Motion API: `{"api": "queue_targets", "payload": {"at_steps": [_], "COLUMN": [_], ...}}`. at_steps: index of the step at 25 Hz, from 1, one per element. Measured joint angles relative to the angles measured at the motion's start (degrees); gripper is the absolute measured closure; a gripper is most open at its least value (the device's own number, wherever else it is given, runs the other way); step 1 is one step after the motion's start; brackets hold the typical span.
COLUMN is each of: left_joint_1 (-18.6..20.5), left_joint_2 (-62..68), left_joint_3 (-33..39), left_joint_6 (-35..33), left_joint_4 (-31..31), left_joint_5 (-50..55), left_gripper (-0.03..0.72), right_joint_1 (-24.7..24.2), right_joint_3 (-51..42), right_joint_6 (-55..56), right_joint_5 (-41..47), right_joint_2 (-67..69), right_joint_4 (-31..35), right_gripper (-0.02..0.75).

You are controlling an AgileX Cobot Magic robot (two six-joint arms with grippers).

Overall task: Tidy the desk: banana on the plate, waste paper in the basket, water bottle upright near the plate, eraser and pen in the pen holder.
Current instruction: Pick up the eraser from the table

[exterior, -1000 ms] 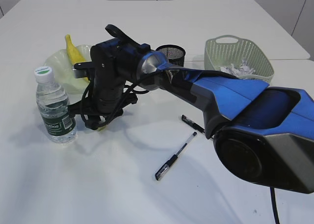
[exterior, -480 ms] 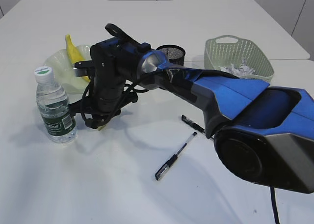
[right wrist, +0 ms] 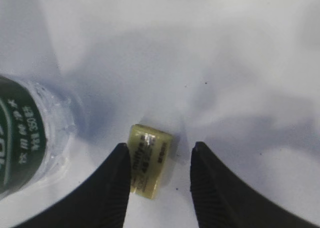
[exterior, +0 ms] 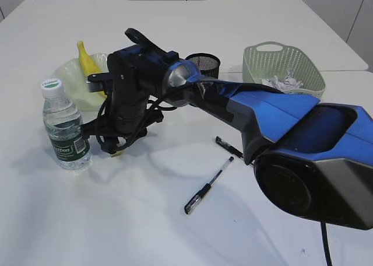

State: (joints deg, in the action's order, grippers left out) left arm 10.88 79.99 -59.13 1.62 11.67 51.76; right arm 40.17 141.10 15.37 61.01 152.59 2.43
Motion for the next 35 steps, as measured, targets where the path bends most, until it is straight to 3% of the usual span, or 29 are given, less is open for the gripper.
{"api": "queue_targets", "payload": {"at_steps": [18,27,35], "left_joint_1": [0.0,0.0,0.0], "left_joint_2": [0.0,0.0,0.0], "left_joint_3": [0.0,0.0,0.0], "left_joint_6": [0.0,0.0,0.0], "left_joint_4": [0.0,0.0,0.0], "left_joint_5": [-0.02,-0.02,-0.02], "left_gripper": [0.16,0.16,0.16], "right_joint_1": [0.0,0.36,2.2], "right_joint_3": [0.0,0.1,0.33], "right_joint_6": [0.63,1.77,5.66], "right_joint_5": [-0.48,-0.57,3.21], "right_joint_2": [0.0,0.53,0.64], "right_joint_4": [3.72,1.11,-7.44], "right_gripper": [0.433,0.433,0.433]}}
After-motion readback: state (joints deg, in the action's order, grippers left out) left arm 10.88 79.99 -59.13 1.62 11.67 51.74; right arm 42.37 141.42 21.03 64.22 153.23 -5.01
